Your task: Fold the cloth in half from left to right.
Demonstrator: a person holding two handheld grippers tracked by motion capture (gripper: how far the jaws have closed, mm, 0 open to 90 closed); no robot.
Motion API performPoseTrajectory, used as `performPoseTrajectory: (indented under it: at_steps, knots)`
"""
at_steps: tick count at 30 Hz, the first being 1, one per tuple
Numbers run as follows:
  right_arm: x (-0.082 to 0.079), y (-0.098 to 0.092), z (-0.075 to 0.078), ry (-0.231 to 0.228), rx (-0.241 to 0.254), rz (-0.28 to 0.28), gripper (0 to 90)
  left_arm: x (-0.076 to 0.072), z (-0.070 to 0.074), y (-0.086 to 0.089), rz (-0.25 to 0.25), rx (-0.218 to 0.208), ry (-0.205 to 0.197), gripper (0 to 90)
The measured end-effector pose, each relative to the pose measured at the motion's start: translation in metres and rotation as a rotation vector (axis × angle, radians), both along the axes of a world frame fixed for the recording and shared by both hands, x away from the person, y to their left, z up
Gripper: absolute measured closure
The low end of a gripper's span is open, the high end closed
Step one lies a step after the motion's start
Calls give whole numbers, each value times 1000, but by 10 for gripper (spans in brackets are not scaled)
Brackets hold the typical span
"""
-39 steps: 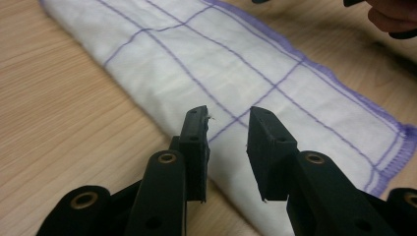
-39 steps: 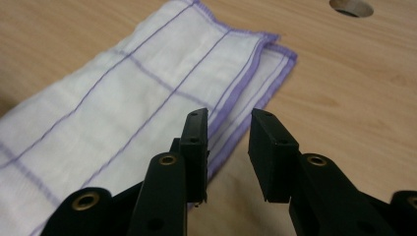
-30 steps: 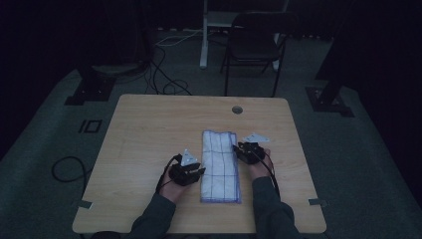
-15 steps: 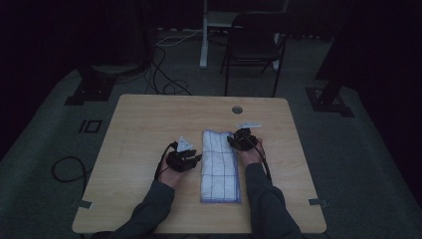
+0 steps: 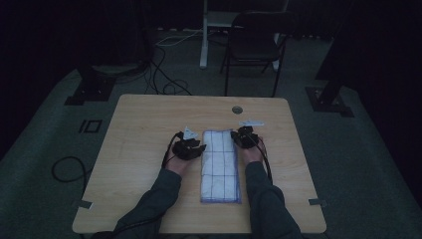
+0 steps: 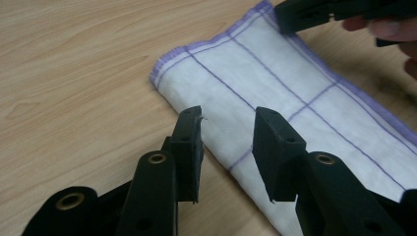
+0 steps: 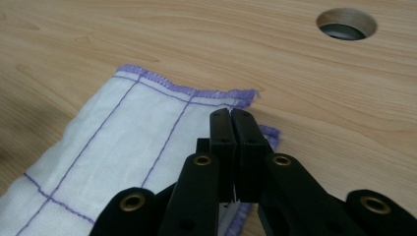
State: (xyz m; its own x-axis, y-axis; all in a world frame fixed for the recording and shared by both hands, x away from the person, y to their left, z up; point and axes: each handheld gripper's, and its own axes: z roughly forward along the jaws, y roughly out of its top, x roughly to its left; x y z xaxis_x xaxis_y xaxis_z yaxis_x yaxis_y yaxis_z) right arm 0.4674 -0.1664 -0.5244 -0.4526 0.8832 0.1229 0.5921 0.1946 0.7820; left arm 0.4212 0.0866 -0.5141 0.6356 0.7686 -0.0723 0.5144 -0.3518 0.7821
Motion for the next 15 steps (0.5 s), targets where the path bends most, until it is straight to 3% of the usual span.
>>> performPoseTrajectory:
  at_steps: [9, 15]
  knots:
    - [6, -3, -13, 49, -33, -42, 875, 21, -4, -1, 48, 16, 14, 633]
    - [6, -3, -15, 49, -40, -47, 854, 32, -8, -1, 77, 22, 29, 620]
